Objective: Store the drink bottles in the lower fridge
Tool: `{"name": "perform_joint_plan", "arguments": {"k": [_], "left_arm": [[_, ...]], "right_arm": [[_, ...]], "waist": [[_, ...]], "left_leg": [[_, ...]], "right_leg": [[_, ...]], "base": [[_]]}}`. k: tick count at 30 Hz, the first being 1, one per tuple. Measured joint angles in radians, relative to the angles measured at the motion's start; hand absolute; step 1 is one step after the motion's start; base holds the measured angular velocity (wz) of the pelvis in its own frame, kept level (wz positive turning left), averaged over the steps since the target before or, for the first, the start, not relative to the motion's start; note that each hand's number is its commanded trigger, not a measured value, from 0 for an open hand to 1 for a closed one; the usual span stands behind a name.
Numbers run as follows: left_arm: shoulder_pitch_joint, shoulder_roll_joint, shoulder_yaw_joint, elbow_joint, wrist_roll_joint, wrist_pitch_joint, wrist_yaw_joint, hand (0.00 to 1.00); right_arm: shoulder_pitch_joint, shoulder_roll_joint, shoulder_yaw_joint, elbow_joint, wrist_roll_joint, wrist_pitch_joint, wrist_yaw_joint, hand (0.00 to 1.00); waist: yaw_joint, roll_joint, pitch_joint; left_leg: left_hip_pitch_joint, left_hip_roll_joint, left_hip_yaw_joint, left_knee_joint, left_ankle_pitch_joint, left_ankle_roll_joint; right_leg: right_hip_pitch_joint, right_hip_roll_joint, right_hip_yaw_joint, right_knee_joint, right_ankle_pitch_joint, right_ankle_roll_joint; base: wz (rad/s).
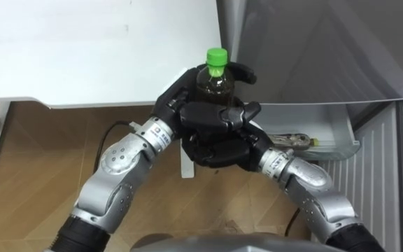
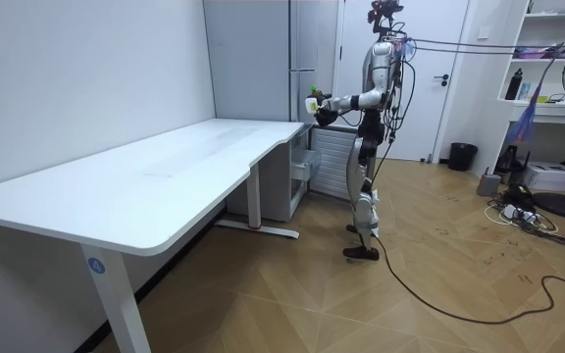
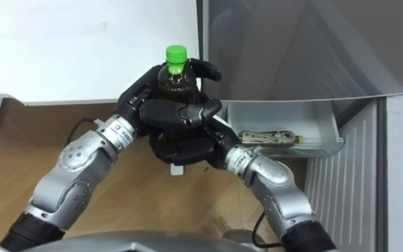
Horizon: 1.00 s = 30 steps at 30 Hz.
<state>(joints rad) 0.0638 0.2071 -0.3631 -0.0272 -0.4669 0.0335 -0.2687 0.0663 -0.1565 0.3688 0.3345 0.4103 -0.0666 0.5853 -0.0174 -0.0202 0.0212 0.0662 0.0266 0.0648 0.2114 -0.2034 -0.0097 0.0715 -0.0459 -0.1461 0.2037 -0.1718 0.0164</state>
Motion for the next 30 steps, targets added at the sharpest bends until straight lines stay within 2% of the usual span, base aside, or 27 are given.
{"name": "perform_joint_plan", "arguments": {"k": [4,8,9,10,11,24,30], "left_arm": [[0.0,0.002,0.0,0.0,0.0,0.0,0.0,0.0],[0.0,0.002,0.0,0.0,0.0,0.0,-0.001,0.0],[0.0,0.002,0.0,0.0,0.0,0.0,-0.001,0.12],[0.0,0.002,0.0,0.0,0.002,0.0,-0.001,0.34],[0.0,0.002,0.0,0.0,0.002,0.0,-0.001,1.0],[0.0,0.001,0.0,0.0,0.002,0.0,-0.005,1.0],[0.0,-0.003,0.0,0.0,0.002,0.0,-0.004,1.0]], "right_arm": [[0.001,0.003,0.0,0.0,-0.001,0.0,0.0,1.0],[0.002,0.003,0.0,0.0,-0.001,0.0,0.0,1.0],[0.002,0.003,0.0,0.0,-0.001,0.0,0.0,1.0],[0.002,0.003,0.0,0.0,-0.001,0.0,0.0,1.0],[0.002,0.003,0.0,0.0,-0.001,0.0,0.0,1.0],[0.003,0.006,0.0,0.0,-0.001,0.0,-0.005,1.0],[0.005,0.005,0.0,0.0,-0.001,-0.006,-0.005,1.0]], "waist": [[-0.004,0.009,0.005],[-0.005,0.014,0.0047],[-0.005,0.015,0.0045],[-0.004,0.015,0.0044],[-0.004,0.015,0.0044],[-0.004,0.017,0.0027],[-0.003,0.016,-0.0043]], "left_leg": [[-0.002,0.0,-0.001,-0.005,0.0,0.0],[-0.003,0.001,-0.001,-0.006,0.0,0.0],[-0.003,0.001,-0.001,-0.006,0.0,0.0],[-0.002,0.001,0.0,-0.005,0.0,0.0],[-0.001,0.001,0.001,-0.005,0.0,0.0],[-0.002,0.002,0.001,0.001,0.0,0.0],[0.001,0.002,0.001,0.001,0.0,0.0]], "right_leg": [[0.0,0.0,0.0,0.0,0.0,0.0],[-0.001,0.002,-0.001,0.0,0.0,0.0],[-0.001,0.002,0.0,0.0,0.0,0.0],[-0.002,0.002,0.0,0.0,0.0,0.0],[-0.001,0.002,0.0,0.0,0.001,0.0],[0.002,0.001,0.0,0.002,0.001,-0.002],[0.0,0.002,0.003,0.001,0.001,-0.002]], "base": [[0.0],[0.0],[0.0],[0.0],[0.0],[0.0],[0.0]]}}
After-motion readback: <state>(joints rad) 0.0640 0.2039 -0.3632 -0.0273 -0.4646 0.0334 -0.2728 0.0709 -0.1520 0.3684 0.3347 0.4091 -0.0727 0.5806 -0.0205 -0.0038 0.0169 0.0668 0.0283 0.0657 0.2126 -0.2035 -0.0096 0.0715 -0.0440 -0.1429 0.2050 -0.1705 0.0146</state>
